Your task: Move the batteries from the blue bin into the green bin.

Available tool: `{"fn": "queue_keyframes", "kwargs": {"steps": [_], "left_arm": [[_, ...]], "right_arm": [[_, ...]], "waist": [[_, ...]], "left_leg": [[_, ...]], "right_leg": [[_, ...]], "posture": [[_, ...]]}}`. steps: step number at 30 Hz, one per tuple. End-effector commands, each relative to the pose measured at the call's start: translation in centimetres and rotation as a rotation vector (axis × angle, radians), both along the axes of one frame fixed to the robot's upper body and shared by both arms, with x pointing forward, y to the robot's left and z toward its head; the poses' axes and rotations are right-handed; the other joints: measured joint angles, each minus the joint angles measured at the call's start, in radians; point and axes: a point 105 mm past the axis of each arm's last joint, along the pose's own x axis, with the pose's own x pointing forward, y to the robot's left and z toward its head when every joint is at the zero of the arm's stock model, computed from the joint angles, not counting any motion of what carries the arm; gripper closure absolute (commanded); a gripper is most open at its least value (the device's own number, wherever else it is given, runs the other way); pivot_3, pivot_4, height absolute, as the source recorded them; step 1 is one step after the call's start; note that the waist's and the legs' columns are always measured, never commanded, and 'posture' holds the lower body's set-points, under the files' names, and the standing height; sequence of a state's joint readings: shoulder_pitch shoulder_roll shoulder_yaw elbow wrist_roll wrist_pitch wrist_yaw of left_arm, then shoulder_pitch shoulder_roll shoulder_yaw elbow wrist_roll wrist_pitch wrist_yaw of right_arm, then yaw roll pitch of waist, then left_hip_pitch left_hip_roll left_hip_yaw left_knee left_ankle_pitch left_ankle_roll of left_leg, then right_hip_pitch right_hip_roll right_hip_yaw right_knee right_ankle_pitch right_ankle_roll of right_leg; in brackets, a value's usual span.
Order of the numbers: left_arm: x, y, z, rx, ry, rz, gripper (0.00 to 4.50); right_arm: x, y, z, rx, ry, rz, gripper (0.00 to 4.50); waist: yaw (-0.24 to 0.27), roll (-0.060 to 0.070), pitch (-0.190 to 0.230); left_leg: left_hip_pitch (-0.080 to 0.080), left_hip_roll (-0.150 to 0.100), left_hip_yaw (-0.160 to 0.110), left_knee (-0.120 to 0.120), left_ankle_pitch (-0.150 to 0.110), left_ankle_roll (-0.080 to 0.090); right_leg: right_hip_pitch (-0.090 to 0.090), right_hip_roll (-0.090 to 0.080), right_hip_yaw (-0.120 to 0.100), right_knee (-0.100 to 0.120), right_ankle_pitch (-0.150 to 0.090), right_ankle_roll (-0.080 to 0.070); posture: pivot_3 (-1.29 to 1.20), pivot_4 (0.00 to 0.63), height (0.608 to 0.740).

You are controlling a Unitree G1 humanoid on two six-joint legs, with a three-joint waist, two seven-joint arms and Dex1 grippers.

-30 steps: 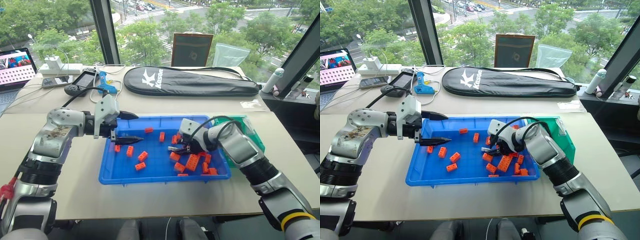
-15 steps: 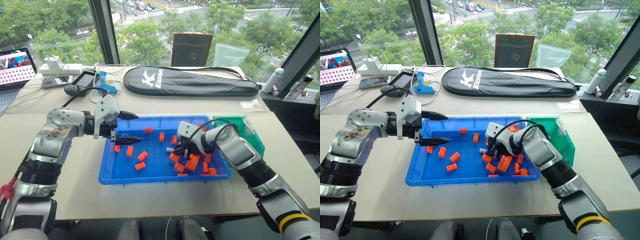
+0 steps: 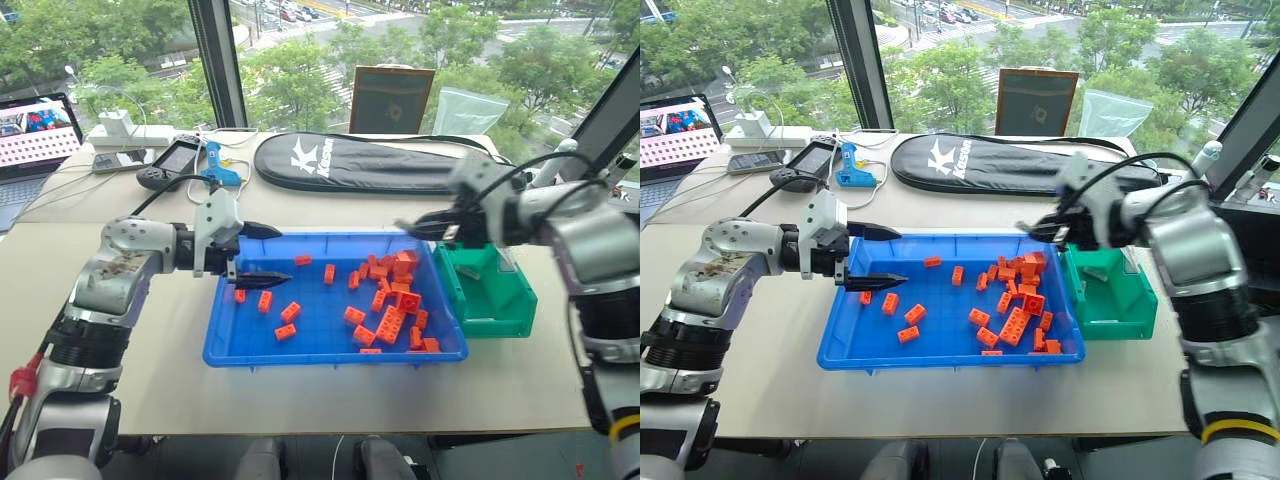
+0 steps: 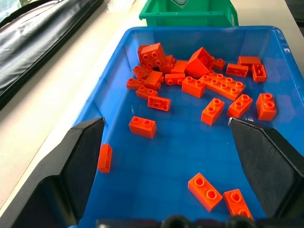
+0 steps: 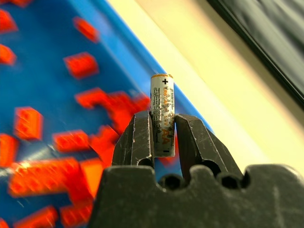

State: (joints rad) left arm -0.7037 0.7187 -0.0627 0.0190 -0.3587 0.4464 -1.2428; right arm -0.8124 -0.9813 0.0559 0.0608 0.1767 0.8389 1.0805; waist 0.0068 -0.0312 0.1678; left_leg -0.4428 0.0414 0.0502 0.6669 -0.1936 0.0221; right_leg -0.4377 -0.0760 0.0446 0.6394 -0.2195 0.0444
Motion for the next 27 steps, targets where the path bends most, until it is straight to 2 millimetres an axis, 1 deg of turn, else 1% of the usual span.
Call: {"fn": "queue_keyframes", "kwargs": {"steps": [1,4,5,6,7,8,11,14,16,18,20,22,23,25,27], "left_arm": [[0.2,-0.7,1.5,-0.048,-0.019,-0.008,0.00],[0.7,-0.8,1.8,-0.071,-0.006,0.016,0.00],[1.0,-1.0,1.8,-0.078,0.008,0.031,0.00],[1.1,-1.0,2.0,-0.082,0.009,0.036,0.00],[1.2,-1.1,2.1,-0.089,0.007,0.039,0.00],[1.3,-1.2,2.3,-0.097,0.001,0.046,0.00],[1.5,-1.2,2.5,-0.095,-0.017,0.060,0.00],[1.4,-1.3,3.0,-0.129,-0.019,0.067,0.00],[1.5,-1.3,3.4,-0.149,-0.036,0.077,0.00],[1.7,-1.1,3.8,-0.168,-0.065,0.099,0.00],[2.0,-0.5,3.9,-0.162,-0.104,0.133,0.00],[2.2,0.4,4.0,-0.170,-0.119,0.174,0.00],[2.3,1.0,4.0,-0.178,-0.123,0.200,0.00],[2.5,2.4,4.1,-0.195,-0.128,0.259,0.00],[2.8,4.0,3.8,-0.214,-0.123,0.325,0.00]], "right_arm": [[-1.3,-3.0,0.5,-0.009,-0.013,-0.078,4.11],[-1.7,-4.3,-1.4,-0.024,0.020,-0.134,4.11],[-2.0,-4.3,-2.4,-0.031,0.042,-0.131,3.61],[-2.1,-4.0,-2.9,-0.012,0.053,-0.121,3.10],[-2.0,-3.6,-3.2,0.020,0.054,-0.117,2.95],[-1.9,-3.4,-3.5,0.032,0.049,-0.117,2.66],[-1.8,-3.2,-3.8,0.051,0.036,-0.126,1.57],[-2.0,-3.4,-2.9,0.057,0.013,-0.133,0.53],[-2.0,-4.0,-1.7,0.058,-0.037,-0.149,0.03],[-2.0,-4.8,0.0,0.087,-0.120,-0.166,0.03],[-2.5,-5.6,1.3,0.109,-0.225,-0.151,0.03],[-2.9,-6.4,2.4,0.185,-0.327,-0.168,0.03],[-3.1,-7.2,2.7,0.205,-0.371,-0.202,0.03],[-3.5,-8.5,2.5,0.242,-0.413,-0.259,0.03],[-3.8,-9.8,2.5,0.331,-0.462,-0.312,0.03]], "waist": [[-0.002,0.000,0.000],[-0.016,0.000,0.000],[-0.019,0.000,0.000],[-0.021,0.000,0.000],[-0.024,0.000,0.000],[-0.028,0.000,0.000],[-0.029,0.000,0.000],[-0.022,0.000,0.000],[-0.020,0.000,0.000],[-0.017,0.000,0.000],[-0.014,0.000,0.000],[-0.013,0.000,0.000],[-0.013,0.000,0.000],[-0.014,0.000,0.000],[-0.018,0.000,0.000]], "left_leg": [[0.000,0.000,0.000,0.000,0.000,0.000],[0.001,0.001,0.000,0.000,0.000,0.000],[0.001,0.001,0.000,0.000,0.000,0.000],[0.001,0.001,0.000,0.000,0.000,0.000],[0.001,0.001,0.000,0.000,0.000,0.000],[0.002,0.001,0.000,0.000,0.000,0.000],[0.002,0.001,-0.001,0.000,0.000,0.000],[0.002,0.001,-0.001,0.000,0.000,0.000],[0.001,0.000,0.000,0.000,0.000,0.000],[0.001,0.000,0.000,0.000,0.000,0.000],[0.001,-0.001,0.000,0.000,0.000,0.000],[0.001,-0.001,-0.001,0.000,0.000,0.000],[0.001,-0.001,-0.001,0.000,0.000,0.000],[0.001,-0.001,-0.001,0.000,0.000,0.000],[0.002,-0.001,-0.001,0.000,0.000,0.000]], "right_leg": [[0.000,0.000,0.000,0.000,0.000,0.000],[0.000,0.001,0.001,0.001,0.000,0.000],[0.000,0.001,0.001,0.002,0.000,0.000],[0.000,0.001,0.001,0.002,0.000,0.000],[0.000,0.001,0.001,0.002,0.000,0.000],[0.000,0.002,0.001,0.002,0.000,0.000],[0.000,0.002,0.002,0.003,0.000,0.000],[0.000,0.002,0.002,0.002,0.000,0.000],[0.000,0.001,0.002,0.002,0.000,0.000],[0.000,0.000,0.002,0.002,0.000,0.000],[0.000,0.000,0.002,0.001,0.000,0.000],[0.001,0.000,0.002,0.001,0.000,0.000],[0.001,0.000,0.002,0.000,0.000,0.000],[0.002,0.000,0.001,0.000,0.000,0.000],[0.002,0.000,0.001,0.001,0.000,0.000]], "posture": [[0.00,0.150,0.740],[0.00,0.150,0.740],[0.00,0.150,0.740],[0.00,0.150,0.740],[0.00,0.150,0.740],[0.00,0.150,0.740],[0.00,0.150,0.740],[0.00,0.150,0.740],[0.00,0.150,0.740],[0.00,0.150,0.740],[0.00,0.150,0.740],[0.00,0.150,0.740],[0.00,0.150,0.740],[0.00,0.150,0.740],[0.00,0.150,0.740]]}}
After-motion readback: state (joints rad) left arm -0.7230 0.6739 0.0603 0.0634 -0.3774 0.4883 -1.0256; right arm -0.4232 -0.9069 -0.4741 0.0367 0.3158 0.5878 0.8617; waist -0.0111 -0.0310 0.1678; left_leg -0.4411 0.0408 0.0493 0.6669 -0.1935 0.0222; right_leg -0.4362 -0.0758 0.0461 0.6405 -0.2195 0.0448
